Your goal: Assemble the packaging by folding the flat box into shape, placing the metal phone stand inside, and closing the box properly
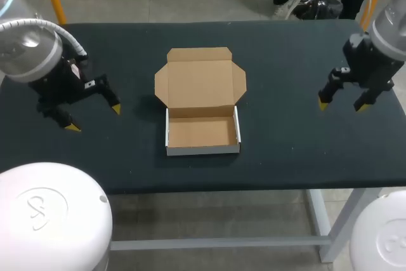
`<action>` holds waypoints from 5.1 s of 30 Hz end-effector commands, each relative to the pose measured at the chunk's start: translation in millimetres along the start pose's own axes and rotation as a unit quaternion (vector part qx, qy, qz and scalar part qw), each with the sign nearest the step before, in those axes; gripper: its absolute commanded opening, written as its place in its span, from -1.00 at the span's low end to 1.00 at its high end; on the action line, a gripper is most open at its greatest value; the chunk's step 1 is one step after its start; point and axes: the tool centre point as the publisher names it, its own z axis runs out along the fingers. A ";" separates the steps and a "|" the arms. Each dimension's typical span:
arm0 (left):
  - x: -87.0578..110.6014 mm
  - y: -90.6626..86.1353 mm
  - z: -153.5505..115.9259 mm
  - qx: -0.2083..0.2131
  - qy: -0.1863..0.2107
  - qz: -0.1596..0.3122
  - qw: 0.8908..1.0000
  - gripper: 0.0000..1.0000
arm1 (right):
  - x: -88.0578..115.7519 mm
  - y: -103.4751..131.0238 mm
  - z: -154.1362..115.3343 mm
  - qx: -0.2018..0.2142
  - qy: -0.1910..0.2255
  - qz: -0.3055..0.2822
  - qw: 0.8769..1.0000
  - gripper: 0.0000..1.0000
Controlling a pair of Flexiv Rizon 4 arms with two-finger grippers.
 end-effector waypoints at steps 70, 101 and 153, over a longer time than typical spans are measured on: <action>-69.8 -110.2 112.1 0.015 -0.066 0.013 0.998 1.00 | 0.1 2.0 -1.0 0.004 -0.001 0.000 1.000 1.00; -81.0 -215.0 166.6 0.004 -0.118 0.038 0.992 1.00 | 0.1 2.0 -1.0 0.004 -0.001 0.000 1.000 1.00; -134.0 -343.4 246.0 -0.059 -0.123 0.027 0.990 1.00 | 0.1 2.0 -1.0 0.004 -0.001 0.000 1.000 1.00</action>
